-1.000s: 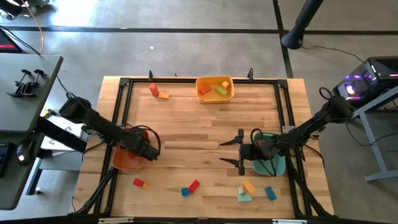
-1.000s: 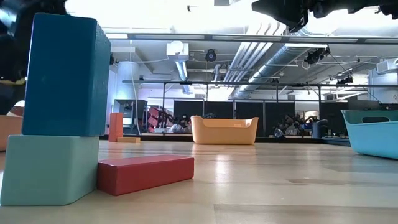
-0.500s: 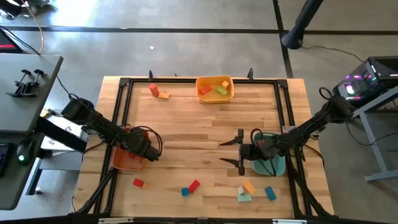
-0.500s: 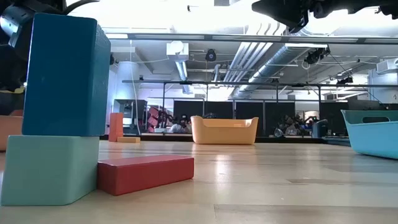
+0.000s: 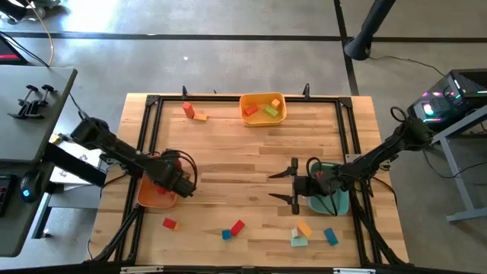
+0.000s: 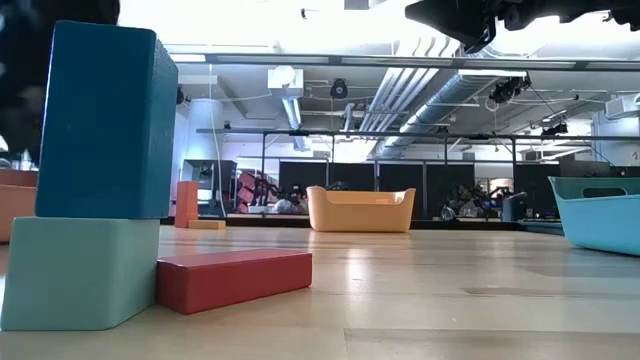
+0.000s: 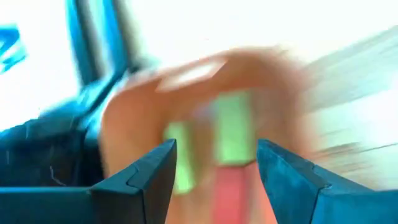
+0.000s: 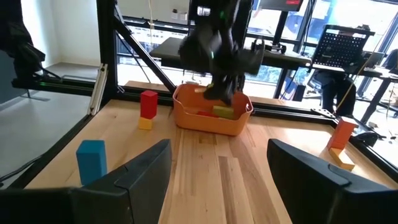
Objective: Sort blocks by size
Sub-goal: Put the orange large block into the yellow bin
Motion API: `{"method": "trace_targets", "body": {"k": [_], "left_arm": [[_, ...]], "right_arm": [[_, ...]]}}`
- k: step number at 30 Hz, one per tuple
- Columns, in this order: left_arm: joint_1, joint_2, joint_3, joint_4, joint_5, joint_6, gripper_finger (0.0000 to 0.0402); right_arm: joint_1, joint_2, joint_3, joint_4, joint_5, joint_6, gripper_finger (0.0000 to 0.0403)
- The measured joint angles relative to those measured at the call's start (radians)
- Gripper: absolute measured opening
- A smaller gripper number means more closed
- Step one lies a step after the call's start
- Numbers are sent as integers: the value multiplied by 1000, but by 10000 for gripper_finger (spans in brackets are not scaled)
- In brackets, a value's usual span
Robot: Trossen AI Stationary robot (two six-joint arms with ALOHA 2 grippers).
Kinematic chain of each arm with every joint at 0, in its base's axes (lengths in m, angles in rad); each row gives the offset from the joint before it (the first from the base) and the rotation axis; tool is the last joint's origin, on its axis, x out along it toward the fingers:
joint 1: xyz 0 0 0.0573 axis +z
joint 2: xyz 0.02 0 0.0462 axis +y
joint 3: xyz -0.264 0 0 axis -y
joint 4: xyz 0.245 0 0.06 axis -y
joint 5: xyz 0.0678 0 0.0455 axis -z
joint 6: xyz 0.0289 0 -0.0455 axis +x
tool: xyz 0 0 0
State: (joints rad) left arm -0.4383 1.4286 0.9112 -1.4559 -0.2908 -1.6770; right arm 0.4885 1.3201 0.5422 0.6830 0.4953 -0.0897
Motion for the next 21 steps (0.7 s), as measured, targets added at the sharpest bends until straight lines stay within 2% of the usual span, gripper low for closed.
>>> {"method": "trace_targets", "body": {"k": [2, 5, 8, 13, 15, 18, 21], "left_arm": [[-15, -13, 65, 17, -130, 35, 208], [-42, -17, 135, 112, -378, 115, 208], [-52, -17, 150, 290, -620, 222, 208], [-21, 16, 149, 516, -918, 492, 207], [12, 25, 150, 557, -941, 526, 207], [106, 25, 149, 539, -828, 540, 207], [205, 24, 148, 521, -772, 621, 207]], "right_arm": [[-6, 0, 0, 0, 0, -1, 261], [-15, 0, 0, 0, 0, 3, 261], [-18, 0, 0, -4, 0, 10, 261], [-11, 14, 0, -16, 0, 48, 261], [-7, 22, 0, -16, 0, 48, 261], [3, 35, 0, -18, 0, 78, 261], [13, 50, 0, -22, 0, 90, 261]]}}
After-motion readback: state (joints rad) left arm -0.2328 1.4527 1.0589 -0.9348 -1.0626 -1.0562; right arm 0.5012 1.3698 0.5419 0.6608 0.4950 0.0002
